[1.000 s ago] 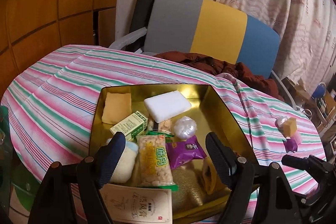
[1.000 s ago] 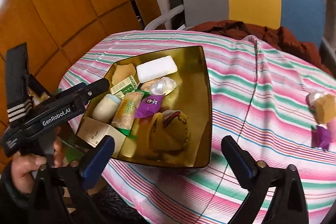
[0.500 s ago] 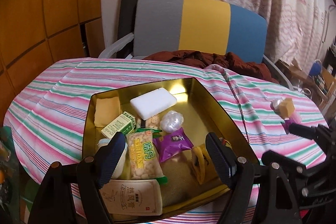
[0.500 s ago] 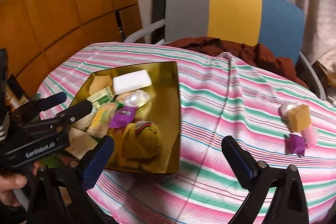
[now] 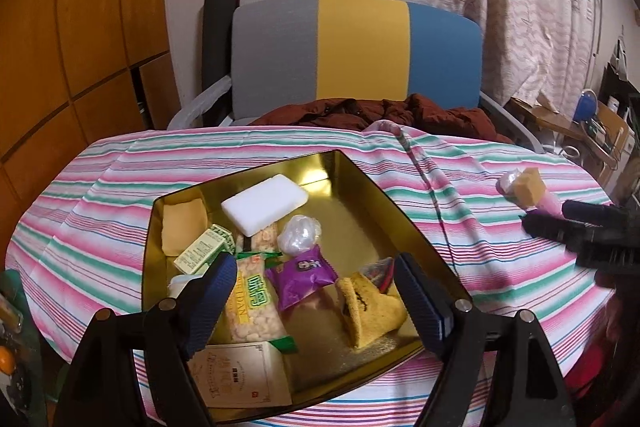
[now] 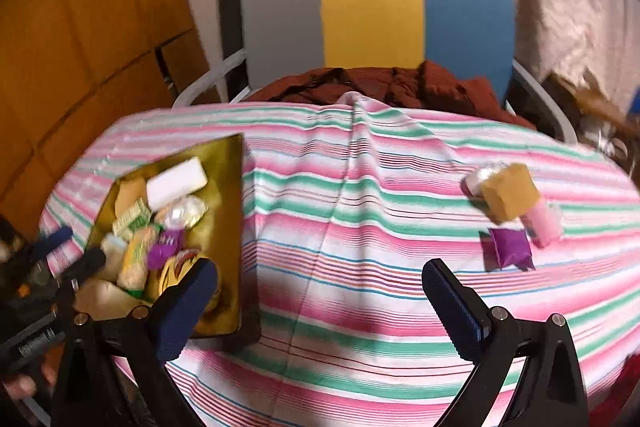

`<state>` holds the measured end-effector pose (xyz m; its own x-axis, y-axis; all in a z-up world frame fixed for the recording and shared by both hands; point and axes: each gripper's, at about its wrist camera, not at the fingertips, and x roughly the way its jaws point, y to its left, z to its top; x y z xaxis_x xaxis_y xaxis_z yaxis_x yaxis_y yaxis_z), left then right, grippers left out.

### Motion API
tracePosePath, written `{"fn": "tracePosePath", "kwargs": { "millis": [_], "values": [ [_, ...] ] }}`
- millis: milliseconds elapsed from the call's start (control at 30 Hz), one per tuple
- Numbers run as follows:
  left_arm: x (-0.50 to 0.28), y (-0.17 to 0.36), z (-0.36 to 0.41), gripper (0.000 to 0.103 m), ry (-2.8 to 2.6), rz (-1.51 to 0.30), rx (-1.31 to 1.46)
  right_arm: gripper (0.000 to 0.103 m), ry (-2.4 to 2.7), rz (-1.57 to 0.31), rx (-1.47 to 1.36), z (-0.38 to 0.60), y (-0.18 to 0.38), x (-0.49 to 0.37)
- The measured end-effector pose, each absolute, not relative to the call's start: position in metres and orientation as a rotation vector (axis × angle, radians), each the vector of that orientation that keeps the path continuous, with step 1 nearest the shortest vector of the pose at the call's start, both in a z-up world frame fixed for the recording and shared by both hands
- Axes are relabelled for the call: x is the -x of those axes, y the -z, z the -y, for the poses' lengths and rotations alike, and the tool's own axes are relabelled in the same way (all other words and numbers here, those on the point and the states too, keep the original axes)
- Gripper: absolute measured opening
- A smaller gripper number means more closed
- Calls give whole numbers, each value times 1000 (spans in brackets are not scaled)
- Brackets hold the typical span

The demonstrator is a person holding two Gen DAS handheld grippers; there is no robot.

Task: Organize objects
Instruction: 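Move both grippers back toward the yellow sponge and pink roller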

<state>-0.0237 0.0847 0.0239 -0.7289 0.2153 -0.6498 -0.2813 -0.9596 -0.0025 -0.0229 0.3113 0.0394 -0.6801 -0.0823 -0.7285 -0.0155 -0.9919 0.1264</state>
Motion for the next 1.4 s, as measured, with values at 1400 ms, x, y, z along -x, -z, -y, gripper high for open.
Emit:
{"fn": "tracePosePath", "kwargs": {
  "millis": [1400],
  "values": [
    [43, 3, -268, 79, -2119, -163, 1167, 103, 2840, 1580, -1365, -608, 27, 6]
  ]
}}
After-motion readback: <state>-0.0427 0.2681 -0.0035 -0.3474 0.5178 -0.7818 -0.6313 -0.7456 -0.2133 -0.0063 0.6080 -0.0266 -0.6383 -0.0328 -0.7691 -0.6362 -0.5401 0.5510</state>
